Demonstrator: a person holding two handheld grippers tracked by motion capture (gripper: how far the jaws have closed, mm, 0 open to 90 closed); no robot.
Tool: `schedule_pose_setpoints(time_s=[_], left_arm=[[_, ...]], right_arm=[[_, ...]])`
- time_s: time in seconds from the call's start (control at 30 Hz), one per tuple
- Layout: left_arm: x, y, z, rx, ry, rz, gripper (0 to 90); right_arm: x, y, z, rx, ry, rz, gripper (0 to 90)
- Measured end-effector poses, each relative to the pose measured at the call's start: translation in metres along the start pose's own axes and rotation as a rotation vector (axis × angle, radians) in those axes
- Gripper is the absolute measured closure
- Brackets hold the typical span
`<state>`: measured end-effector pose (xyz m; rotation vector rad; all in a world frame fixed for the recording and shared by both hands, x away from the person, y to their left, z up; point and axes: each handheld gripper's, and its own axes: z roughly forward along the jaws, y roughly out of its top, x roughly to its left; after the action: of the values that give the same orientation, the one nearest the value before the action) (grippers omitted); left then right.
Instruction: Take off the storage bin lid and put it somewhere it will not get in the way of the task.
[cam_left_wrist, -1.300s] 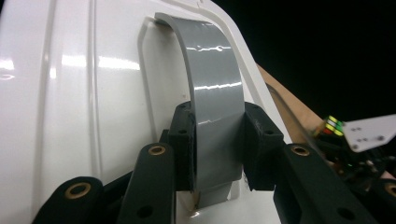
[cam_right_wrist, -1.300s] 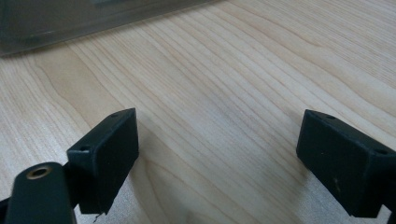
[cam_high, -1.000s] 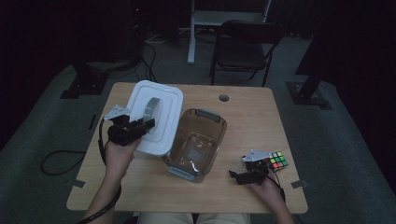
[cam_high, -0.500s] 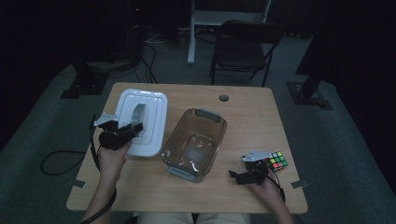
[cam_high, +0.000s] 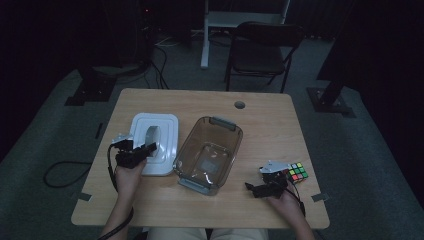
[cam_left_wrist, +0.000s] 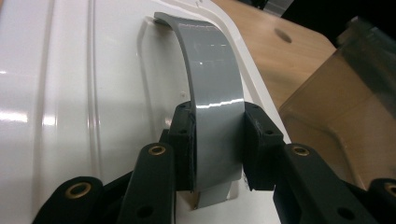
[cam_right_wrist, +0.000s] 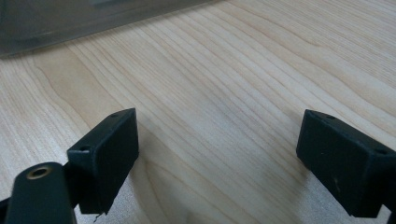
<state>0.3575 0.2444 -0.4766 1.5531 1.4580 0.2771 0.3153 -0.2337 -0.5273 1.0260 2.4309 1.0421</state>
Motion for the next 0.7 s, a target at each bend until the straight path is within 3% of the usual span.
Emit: schedule_pose_setpoints(time_s=[0.17, 0.27, 0.7], left_arm=[[0.005, -0.014, 0.010, 0.013, 0.013, -0.022, 69.6], [0.006, -0.020, 0.014, 0.018, 0.000, -0.035, 69.6], [0.011, -0.037, 0.026, 0.042, -0.003, -0.051, 69.4]], right_arm=[[0.000, 0.000, 0.000, 0.000, 0.000, 0.000, 12.4], [0.000, 0.000, 0.000, 0.000, 0.000, 0.000, 12.5], [0.000, 0.000, 0.000, 0.000, 0.000, 0.000, 12.4]])
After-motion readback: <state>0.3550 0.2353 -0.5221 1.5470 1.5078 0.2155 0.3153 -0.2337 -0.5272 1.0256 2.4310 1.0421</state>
